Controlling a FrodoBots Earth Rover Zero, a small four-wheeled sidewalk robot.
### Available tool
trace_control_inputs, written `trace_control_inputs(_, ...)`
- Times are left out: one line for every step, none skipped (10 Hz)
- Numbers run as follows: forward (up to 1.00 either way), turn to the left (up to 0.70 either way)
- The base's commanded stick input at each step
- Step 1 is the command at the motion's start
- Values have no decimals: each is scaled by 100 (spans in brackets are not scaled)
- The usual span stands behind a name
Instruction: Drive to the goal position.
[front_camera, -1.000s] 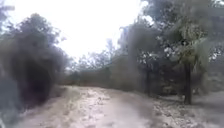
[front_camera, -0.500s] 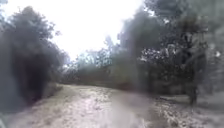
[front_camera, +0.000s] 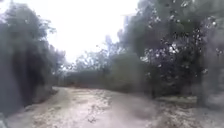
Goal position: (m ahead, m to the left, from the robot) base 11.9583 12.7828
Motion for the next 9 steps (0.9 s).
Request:
trace_control_inputs(85,34)
trace_control_inputs(85,34)
trace_control_inputs(85,34)
trace_control_inputs(85,34)
trace_control_inputs(85,34)
trace_control_inputs(85,18)
trace_control_inputs(85,0)
trace_control_inputs(85,0)
trace_control_inputs(85,10)
